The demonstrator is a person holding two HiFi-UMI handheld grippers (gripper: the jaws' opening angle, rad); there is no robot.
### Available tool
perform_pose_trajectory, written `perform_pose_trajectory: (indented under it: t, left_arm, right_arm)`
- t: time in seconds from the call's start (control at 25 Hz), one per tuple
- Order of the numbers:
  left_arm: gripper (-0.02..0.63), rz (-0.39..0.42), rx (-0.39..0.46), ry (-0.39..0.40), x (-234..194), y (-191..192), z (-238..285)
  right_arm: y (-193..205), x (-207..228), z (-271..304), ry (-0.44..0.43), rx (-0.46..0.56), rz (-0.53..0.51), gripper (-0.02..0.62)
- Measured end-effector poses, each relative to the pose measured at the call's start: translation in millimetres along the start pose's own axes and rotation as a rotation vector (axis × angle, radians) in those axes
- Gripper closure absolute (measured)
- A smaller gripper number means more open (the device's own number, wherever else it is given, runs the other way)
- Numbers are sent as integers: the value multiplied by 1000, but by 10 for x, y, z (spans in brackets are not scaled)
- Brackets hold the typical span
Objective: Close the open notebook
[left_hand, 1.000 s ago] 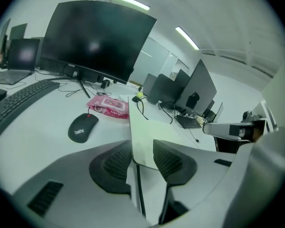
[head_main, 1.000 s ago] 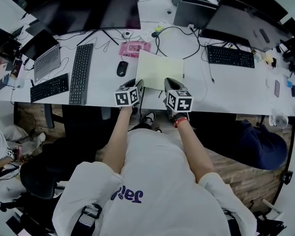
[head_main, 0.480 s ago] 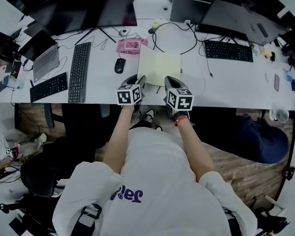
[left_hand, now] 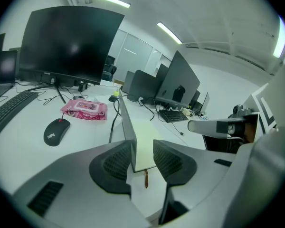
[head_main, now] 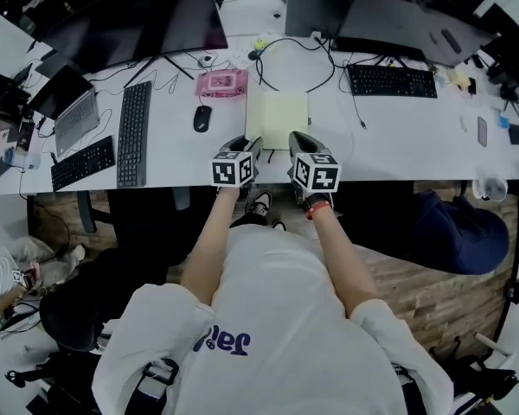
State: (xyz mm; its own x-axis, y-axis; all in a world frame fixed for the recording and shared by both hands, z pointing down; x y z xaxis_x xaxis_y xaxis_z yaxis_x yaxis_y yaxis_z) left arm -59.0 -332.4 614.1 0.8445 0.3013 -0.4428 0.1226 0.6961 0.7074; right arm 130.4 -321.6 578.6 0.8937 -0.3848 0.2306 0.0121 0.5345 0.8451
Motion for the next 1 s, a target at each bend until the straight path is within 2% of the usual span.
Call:
perform_pose_trajectory:
  t: [0.6, 1.0]
  left_arm:
    - [451, 70, -47, 47, 345, -24, 236]
    - [451, 103, -94, 90, 588, 105, 427]
  right_arm:
    - [8, 325, -359, 95, 43, 45, 583]
    - [77, 483, -609, 159, 48, 63, 583]
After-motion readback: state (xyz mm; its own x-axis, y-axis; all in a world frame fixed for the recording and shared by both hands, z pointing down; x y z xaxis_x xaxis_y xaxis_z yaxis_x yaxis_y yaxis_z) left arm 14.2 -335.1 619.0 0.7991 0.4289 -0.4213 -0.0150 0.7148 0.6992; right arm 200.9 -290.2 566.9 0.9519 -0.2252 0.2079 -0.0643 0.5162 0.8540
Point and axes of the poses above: the fingertips, and each gripper's own axes: z forward along the fingers, x to its right, y out of its underside, the point moved 9 cm from there along -z, backward along the fingers, and after that the axes turned 7 degrees about -z, right-handed, at the moved point
